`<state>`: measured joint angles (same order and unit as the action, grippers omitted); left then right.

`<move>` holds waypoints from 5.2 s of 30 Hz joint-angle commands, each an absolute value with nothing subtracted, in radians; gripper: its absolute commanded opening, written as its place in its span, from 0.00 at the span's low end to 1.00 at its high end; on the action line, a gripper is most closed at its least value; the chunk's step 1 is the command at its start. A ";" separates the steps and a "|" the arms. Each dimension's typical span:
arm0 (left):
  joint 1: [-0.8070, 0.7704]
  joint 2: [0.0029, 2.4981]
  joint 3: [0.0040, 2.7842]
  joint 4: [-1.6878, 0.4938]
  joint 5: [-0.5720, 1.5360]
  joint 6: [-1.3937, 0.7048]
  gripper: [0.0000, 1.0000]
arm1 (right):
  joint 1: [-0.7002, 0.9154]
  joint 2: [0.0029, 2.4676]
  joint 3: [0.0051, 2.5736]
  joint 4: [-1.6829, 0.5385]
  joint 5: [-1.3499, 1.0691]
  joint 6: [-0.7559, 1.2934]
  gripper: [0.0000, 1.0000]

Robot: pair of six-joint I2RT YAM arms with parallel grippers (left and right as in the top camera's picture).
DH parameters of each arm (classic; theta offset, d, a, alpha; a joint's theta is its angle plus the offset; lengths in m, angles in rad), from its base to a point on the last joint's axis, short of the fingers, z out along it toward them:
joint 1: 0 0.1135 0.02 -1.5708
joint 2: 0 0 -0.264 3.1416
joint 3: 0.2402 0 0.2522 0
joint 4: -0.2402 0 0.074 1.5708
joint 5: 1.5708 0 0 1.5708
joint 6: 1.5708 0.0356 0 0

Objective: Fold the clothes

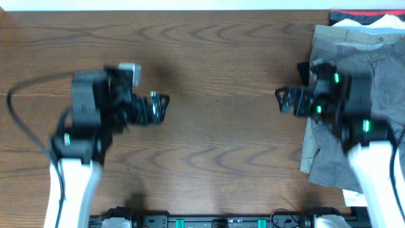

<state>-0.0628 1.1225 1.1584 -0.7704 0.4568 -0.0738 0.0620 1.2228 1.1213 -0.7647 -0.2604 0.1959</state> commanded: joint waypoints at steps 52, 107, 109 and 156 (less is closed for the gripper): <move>-0.196 1.538 1.498 -1.029 0.319 -0.080 0.98 | 0.027 2.113 1.562 -0.803 0.403 0.501 0.38; -0.196 1.538 1.498 -1.035 0.320 -0.080 0.98 | 0.054 1.905 1.551 -0.760 0.377 0.352 0.01; -0.196 1.538 1.498 -1.033 0.320 -0.080 0.98 | 0.066 1.860 1.551 -0.739 0.339 0.319 0.01; -0.070 1.537 1.498 -1.013 0.176 0.007 0.98 | 0.682 1.778 1.550 -0.616 0.224 0.323 0.81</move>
